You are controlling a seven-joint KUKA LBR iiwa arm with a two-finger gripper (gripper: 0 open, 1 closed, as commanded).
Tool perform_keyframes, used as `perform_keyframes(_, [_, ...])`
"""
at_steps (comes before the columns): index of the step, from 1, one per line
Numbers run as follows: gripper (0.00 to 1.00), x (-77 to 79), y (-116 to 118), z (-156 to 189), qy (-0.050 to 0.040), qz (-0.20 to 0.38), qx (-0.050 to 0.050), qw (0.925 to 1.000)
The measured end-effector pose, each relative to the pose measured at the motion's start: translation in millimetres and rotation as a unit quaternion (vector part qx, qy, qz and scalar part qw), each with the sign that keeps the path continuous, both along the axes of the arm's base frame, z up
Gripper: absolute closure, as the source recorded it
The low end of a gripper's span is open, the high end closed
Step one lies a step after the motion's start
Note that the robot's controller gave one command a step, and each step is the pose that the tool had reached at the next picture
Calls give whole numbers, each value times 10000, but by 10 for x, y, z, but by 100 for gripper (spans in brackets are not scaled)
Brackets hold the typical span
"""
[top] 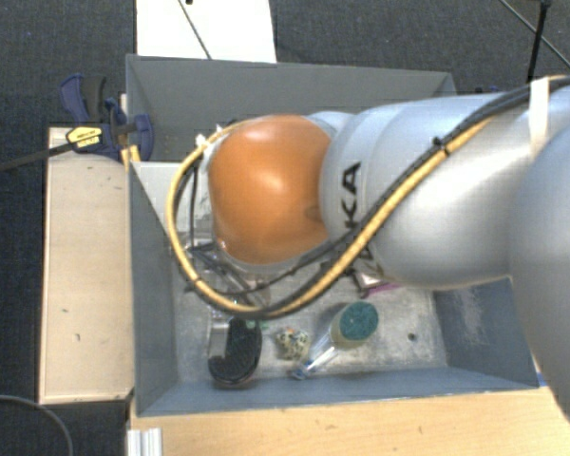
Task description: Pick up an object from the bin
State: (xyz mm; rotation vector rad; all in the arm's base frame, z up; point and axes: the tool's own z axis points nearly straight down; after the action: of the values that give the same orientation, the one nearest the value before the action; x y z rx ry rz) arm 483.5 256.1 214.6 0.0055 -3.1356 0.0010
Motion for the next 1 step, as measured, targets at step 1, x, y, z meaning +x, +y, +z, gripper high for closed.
perform_keyframes(1, [0, -40, -559, -564, -21, 1148, -1, 9934])
